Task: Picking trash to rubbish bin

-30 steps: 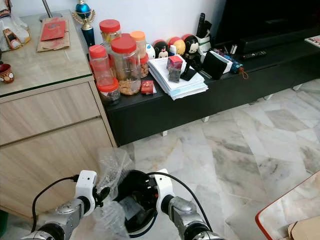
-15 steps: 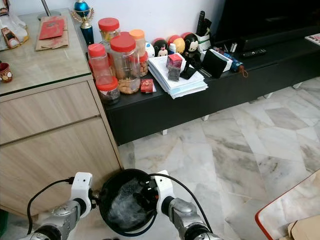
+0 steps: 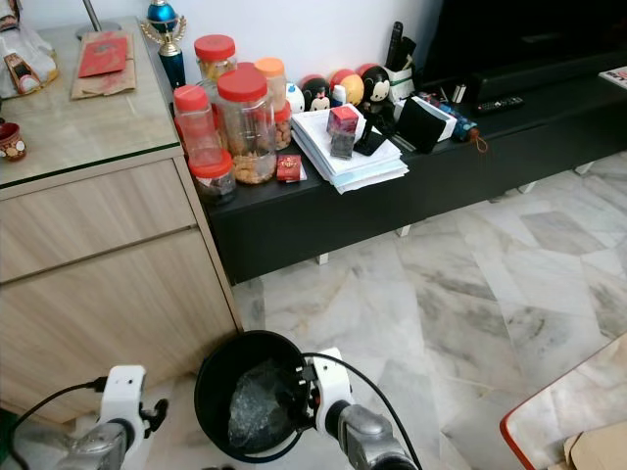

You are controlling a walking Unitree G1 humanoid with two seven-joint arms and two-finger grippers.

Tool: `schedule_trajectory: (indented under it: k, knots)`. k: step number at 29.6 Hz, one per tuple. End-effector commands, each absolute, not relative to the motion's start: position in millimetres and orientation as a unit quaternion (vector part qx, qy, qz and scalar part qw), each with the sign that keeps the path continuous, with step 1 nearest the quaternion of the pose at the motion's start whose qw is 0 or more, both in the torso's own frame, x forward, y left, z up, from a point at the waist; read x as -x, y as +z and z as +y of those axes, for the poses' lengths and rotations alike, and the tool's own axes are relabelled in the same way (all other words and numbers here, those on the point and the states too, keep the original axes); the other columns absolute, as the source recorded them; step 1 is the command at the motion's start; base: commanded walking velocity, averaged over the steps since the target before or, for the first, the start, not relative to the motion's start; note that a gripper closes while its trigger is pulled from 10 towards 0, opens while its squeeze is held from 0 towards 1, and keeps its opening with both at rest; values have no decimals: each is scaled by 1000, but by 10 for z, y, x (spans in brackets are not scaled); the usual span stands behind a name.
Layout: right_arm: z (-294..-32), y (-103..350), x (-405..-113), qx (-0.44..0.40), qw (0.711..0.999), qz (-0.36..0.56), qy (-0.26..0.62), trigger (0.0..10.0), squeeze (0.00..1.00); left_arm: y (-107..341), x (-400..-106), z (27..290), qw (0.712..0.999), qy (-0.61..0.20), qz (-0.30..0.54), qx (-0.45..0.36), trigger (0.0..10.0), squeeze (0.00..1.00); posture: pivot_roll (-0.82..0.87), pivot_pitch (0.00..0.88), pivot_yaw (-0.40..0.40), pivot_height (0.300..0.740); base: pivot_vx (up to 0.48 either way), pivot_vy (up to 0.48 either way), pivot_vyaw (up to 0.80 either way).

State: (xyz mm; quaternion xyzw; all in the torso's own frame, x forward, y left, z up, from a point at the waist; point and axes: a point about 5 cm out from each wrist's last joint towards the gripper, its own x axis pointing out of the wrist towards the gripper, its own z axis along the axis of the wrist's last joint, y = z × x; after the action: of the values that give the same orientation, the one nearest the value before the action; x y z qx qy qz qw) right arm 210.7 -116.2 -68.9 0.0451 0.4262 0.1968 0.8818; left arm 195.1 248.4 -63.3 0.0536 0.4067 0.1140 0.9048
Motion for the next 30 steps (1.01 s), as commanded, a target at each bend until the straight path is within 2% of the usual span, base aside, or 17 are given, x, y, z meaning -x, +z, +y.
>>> schedule_trajectory:
  k: [1,2,4,12,22,30]
  knots:
    - [-1238,-760,-2006,-32,875,450,175,10000,0,-728,-1753,2528,886,135,439,-58,10000,0,152,122,-15,728,0,0,0]
    - [-1238,-760,-2006,-32,875,450,175,10000,0,-728,-1753,2528,886,135,439,-58,10000,0,152,122,-15,728,0,0,0]
    - [-1360,-855,-1845,-20,868,477,139,10000,0,-808,-1570,2539,873,148,463,-51,10000,0,156,122,-14,728,0,0,0]
    - [-1401,-932,-1681,-19,857,499,129,10000,0,-832,-1499,2543,870,162,463,-42,10000,0,157,122,-16,728,0,0,0]
    - [-1369,-856,-1849,-29,872,474,116,10000,0,-752,-1712,2510,883,147,443,-52,10000,0,153,113,-12,728,0,0,0]
    - [-1328,-844,-1872,-30,872,472,125,10000,0,-768,-1689,2492,882,148,446,-47,10000,0,155,115,-18,728,0,0,0]
